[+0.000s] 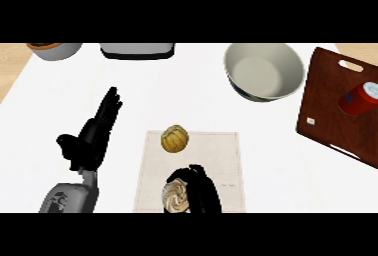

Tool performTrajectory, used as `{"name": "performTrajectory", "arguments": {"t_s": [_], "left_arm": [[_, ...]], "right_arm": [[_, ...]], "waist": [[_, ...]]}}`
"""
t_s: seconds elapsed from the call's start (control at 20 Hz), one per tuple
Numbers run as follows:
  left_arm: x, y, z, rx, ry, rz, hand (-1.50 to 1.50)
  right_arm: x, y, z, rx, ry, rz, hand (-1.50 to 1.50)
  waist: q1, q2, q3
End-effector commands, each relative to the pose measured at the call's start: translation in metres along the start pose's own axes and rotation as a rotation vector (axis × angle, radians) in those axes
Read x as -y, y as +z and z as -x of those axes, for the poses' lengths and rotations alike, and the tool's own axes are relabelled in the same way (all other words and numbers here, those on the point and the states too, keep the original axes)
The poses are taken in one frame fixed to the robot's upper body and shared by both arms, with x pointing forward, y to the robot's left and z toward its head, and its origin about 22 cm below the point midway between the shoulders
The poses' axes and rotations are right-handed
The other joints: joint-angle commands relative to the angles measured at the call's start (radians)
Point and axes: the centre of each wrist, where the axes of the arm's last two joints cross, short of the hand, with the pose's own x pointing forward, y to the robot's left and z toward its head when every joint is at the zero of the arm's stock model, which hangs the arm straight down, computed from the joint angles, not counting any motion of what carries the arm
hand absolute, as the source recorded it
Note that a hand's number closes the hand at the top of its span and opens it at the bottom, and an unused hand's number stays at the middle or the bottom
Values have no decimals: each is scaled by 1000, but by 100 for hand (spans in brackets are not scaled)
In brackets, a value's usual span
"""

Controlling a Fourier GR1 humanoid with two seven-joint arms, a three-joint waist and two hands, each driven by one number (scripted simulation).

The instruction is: Pick the cupcake from the placemat and place it in the bowl

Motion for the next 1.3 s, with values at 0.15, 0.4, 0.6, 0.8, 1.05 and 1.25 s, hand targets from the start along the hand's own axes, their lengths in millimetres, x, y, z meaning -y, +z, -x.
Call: {"name": "performTrajectory", "arguments": {"t_s": [0.15, 0.4, 0.6, 0.8, 1.05, 1.25], "left_arm": [[3, -3, -5, 12, 15, 24, 0], [4, -2, -6, 8, 2, 13, 0], [3, -1, -8, -1, 6, 0, 0], [-11, 4, 0, -1, -6, -27, 0], [-11, -7, -12, -15, -2, -32, 0], [-3, 7, -12, -18, 4, -11, 0]], "right_arm": [[53, 17, 8, 349, 66, -430, 150], [127, 13, 21, 594, 31, -568, 150], [183, 17, 21, 785, -120, -554, 150], [244, 18, 10, 932, -100, -447, 150], [309, 43, -14, 977, -59, -345, 150], [347, 47, -38, 934, -19, -252, 150]], "waist": [[27, 13, 6], [11, 11, 6], [-13, 7, 6], [-18, 2, 3], [-32, 0, 2], [-16, 0, 2]]}}
